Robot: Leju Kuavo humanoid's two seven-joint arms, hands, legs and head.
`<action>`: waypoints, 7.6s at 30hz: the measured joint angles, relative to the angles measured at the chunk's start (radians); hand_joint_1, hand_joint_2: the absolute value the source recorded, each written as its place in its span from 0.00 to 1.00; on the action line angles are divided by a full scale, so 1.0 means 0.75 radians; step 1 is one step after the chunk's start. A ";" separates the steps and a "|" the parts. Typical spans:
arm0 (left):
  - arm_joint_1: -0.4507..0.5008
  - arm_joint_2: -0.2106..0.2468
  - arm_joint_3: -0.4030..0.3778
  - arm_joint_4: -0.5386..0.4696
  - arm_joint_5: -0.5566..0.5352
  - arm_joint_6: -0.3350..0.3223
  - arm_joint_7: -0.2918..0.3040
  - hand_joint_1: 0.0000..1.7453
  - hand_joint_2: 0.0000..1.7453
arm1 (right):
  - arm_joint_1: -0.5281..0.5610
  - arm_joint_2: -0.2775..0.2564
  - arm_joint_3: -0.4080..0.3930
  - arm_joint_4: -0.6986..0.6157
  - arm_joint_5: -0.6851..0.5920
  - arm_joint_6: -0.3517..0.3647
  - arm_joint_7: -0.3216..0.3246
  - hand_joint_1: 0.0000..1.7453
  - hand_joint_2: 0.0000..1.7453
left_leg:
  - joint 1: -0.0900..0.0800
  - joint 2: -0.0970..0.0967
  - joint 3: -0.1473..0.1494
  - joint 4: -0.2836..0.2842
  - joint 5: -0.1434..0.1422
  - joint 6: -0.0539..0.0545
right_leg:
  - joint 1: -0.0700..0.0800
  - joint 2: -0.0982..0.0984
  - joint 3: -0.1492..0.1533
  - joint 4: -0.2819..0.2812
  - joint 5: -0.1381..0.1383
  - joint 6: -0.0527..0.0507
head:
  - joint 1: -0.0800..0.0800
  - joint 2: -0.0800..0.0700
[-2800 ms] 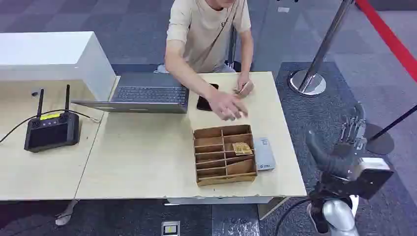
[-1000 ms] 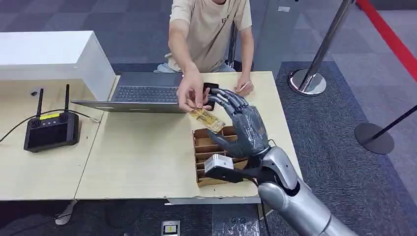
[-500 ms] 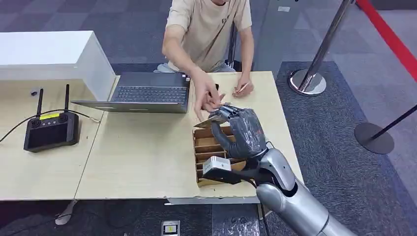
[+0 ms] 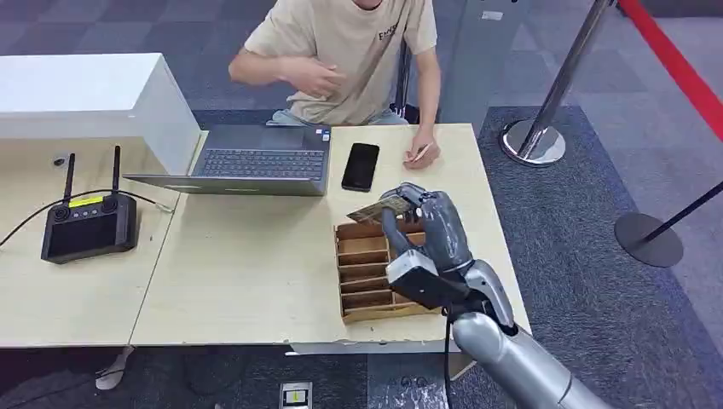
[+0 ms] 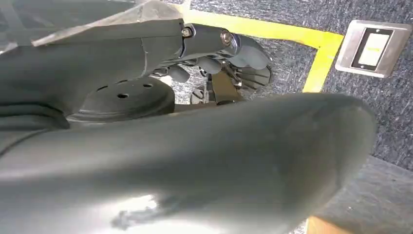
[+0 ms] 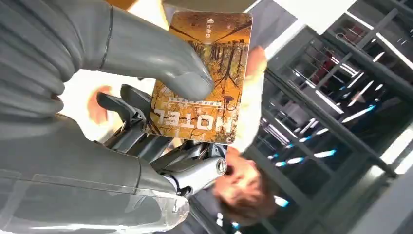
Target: Pass the card to the sensor for recognition and then transmit it.
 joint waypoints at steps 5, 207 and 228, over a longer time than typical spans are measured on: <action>0.000 -0.001 -0.003 0.001 0.001 0.000 -0.001 0.00 0.00 | -0.010 -0.019 -0.078 0.135 -0.215 0.040 -0.054 1.00 1.00 | 0.000 0.000 0.000 0.000 0.000 0.000 | 0.000 0.000 0.000 0.000 0.000 0.000 | 0.000 0.000; -0.075 -0.043 -0.156 0.013 -0.295 0.047 0.011 0.00 1.00 | -0.553 0.004 0.098 0.660 0.951 0.127 0.312 0.05 1.00 | 0.000 -0.001 -0.002 0.000 0.001 0.000 | 0.000 -0.001 -0.002 0.001 0.002 0.001 | 0.000 0.000; -0.034 -0.033 -0.154 0.014 -0.255 0.085 -0.050 0.00 1.00 | -0.412 -0.023 -0.029 0.332 0.119 0.056 0.134 0.00 0.00 | 0.000 -0.001 -0.002 0.000 0.001 0.000 | 0.000 0.000 -0.003 0.001 0.002 0.001 | 0.000 0.000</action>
